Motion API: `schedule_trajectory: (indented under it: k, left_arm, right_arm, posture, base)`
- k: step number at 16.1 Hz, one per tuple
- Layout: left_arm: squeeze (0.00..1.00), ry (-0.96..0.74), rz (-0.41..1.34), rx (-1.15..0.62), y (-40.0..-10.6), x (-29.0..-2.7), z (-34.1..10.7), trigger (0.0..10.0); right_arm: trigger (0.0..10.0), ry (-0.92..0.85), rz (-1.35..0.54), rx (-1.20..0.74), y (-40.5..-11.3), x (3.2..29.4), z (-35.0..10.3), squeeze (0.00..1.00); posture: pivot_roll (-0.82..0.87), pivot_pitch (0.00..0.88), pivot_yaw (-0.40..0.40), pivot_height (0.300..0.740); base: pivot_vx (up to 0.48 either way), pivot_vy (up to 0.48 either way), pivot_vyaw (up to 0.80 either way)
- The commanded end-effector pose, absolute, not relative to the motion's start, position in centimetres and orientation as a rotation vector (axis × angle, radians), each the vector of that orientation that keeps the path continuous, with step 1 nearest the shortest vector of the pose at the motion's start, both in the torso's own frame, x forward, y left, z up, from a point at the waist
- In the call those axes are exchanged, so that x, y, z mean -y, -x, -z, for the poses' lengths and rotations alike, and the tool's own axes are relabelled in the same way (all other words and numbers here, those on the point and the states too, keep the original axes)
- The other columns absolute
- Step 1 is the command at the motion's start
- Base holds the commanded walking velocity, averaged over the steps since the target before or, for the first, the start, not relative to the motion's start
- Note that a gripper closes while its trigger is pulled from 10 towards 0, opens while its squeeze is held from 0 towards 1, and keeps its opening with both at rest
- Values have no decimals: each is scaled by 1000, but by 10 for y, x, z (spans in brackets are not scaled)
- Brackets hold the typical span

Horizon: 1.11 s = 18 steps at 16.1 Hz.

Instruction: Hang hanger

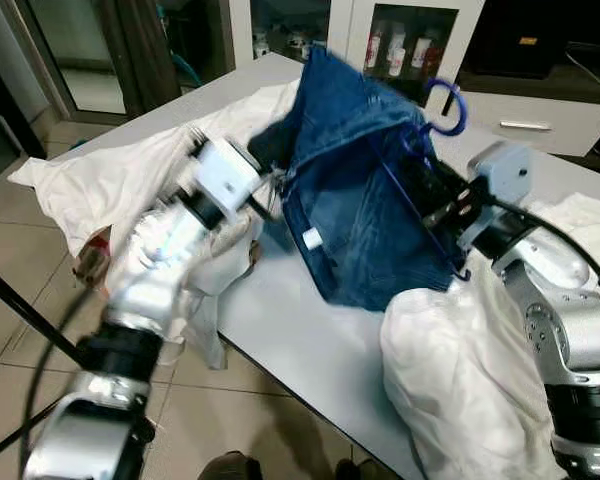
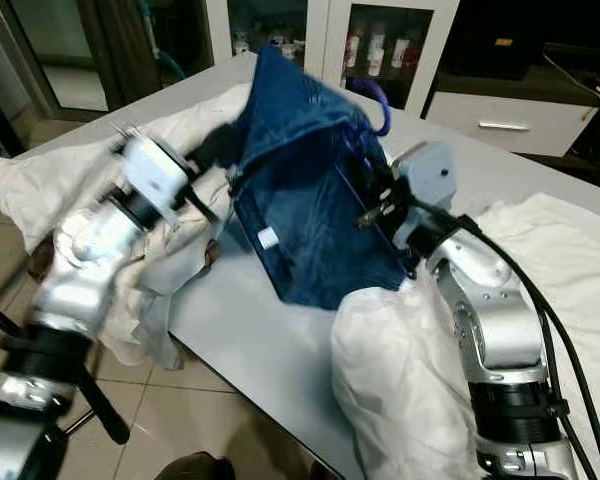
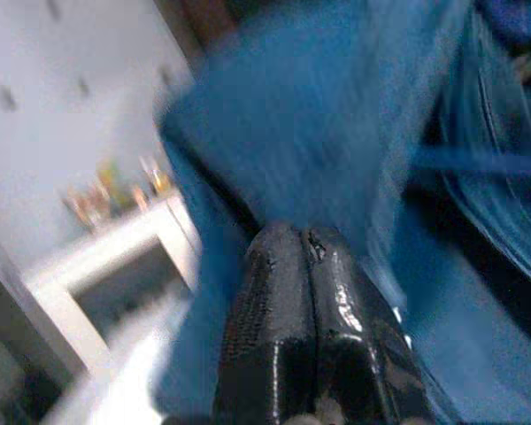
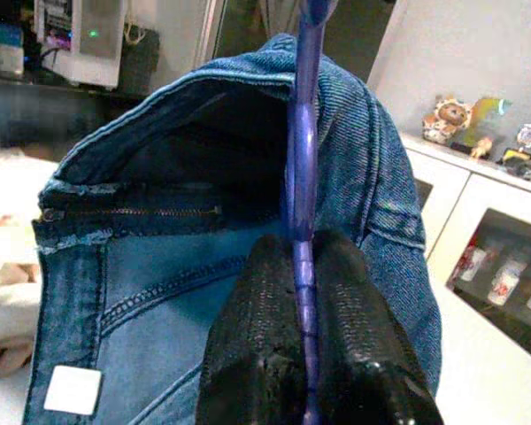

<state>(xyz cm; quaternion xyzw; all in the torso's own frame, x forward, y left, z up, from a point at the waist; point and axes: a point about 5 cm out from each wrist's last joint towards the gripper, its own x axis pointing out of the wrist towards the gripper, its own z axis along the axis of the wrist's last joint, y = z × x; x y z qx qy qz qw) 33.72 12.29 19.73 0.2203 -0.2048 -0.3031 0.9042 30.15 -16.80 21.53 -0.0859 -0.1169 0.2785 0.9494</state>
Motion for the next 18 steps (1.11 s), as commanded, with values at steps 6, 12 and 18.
schedule_trajectory:
  k: [6, 12, 18]
  left_arm:
    - [796, -254, 693, 227, -328, -95, -151, 10000]
    - [0, -254, 754, 191, -313, -84, -137, 10000]
    - [0, -206, 878, 103, -302, -72, -120, 10000]
  right_arm:
    - [0, 96, -528, 386, -301, 164, -247, 0]
    - [0, 67, -502, 413, -304, 160, -251, 0]
    - [0, 43, -471, 460, -310, 162, -262, 0]
  posture:
    - [10, 27, -15, 740]
    - [21, 27, -8, 740]
    - [22, 21, -9, 740]
  base:
    - [0, 0, 0]
    - [0, 0, 0]
    - [0, 0, 0]
